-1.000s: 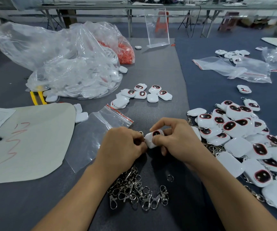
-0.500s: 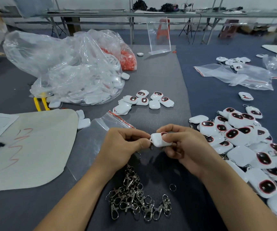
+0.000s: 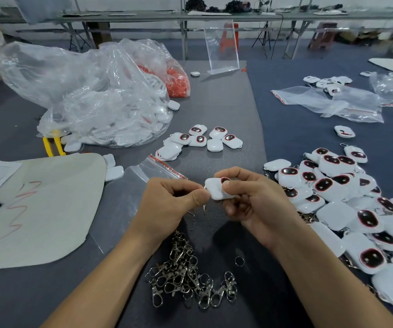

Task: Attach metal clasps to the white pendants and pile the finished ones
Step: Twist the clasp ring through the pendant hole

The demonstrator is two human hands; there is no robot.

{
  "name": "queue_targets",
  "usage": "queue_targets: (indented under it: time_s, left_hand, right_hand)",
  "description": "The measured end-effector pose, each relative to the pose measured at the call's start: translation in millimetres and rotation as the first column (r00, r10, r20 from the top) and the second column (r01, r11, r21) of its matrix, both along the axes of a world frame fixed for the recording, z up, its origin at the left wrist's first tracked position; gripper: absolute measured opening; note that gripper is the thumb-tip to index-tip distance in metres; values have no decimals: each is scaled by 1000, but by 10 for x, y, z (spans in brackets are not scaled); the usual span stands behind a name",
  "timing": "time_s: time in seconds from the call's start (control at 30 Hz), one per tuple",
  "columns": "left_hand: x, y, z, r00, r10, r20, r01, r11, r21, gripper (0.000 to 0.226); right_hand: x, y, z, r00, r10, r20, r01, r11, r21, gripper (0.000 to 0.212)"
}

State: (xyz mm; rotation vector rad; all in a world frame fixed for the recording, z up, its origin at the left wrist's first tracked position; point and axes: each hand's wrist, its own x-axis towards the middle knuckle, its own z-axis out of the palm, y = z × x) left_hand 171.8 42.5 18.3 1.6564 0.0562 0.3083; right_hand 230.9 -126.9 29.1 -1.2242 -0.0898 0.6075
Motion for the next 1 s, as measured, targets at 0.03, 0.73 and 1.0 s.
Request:
queue_targets:
  time_s: [0.03,0.73,1.0]
  left_hand:
    - [4,-4,1,1000,14,17,-14,1000,12,4]
    - [-12,32,-89,969,118,218,-229,766,601,6]
    - [-4,-38,-61,1000,21,-19,-21,999,40,10]
  right_hand:
    - [-4,7,-1,1000,-11,2,11,1000,10,24]
    - [-78,107,-25,981,-159,107,170,980,-105,22]
    - [-66,79,-4,996,-77,-39,78,997,20,25]
